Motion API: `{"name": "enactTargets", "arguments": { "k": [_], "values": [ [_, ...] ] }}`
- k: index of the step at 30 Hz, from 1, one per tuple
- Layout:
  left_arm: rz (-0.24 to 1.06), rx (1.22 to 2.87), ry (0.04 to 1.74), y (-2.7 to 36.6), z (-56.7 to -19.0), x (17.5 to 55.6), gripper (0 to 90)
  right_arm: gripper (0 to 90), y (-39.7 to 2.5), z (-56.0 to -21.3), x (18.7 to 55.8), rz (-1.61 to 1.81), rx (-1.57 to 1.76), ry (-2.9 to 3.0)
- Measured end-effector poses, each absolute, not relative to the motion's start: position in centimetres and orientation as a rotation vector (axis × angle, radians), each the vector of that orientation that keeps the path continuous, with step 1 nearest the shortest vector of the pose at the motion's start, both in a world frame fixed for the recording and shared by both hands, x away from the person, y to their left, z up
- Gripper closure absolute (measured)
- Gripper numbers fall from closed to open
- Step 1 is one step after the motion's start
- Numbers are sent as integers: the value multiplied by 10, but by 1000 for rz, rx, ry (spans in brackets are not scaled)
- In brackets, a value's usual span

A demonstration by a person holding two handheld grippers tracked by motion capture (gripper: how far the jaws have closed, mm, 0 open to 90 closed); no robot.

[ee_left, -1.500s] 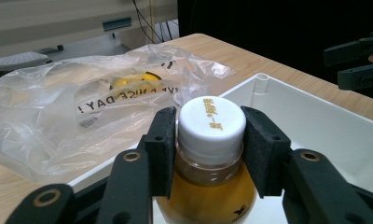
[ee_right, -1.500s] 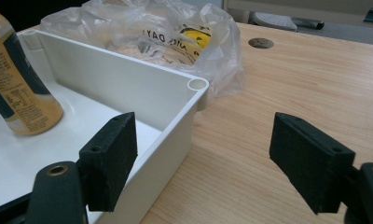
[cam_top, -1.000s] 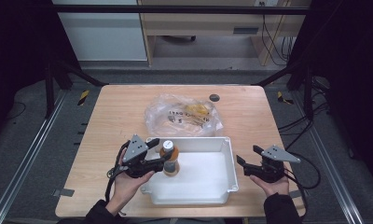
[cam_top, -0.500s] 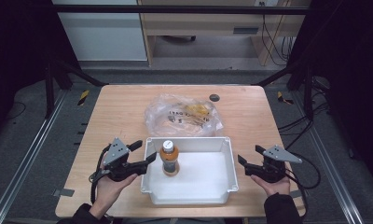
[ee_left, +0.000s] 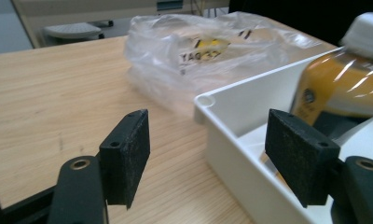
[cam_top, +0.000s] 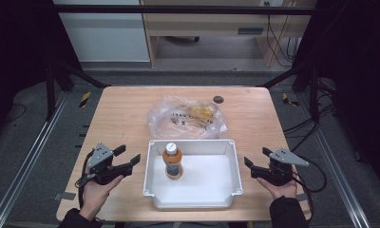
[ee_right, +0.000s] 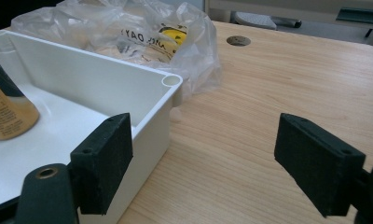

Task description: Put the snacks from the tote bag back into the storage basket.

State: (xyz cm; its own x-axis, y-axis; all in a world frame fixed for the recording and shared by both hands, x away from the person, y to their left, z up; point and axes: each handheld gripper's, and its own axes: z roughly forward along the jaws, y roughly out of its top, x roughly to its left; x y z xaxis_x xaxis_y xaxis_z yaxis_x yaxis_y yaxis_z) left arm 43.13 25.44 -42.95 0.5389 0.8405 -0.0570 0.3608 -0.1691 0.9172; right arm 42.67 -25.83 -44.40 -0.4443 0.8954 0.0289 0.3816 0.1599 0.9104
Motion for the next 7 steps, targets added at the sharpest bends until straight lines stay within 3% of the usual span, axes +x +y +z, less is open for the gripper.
{"name": "enactTargets", "arguments": {
  "k": [7],
  "values": [
    [615, 1759, 1087, 277, -443, 441, 307, 196, -260, -445, 427, 1236, 1221, 1902]
  ]
}}
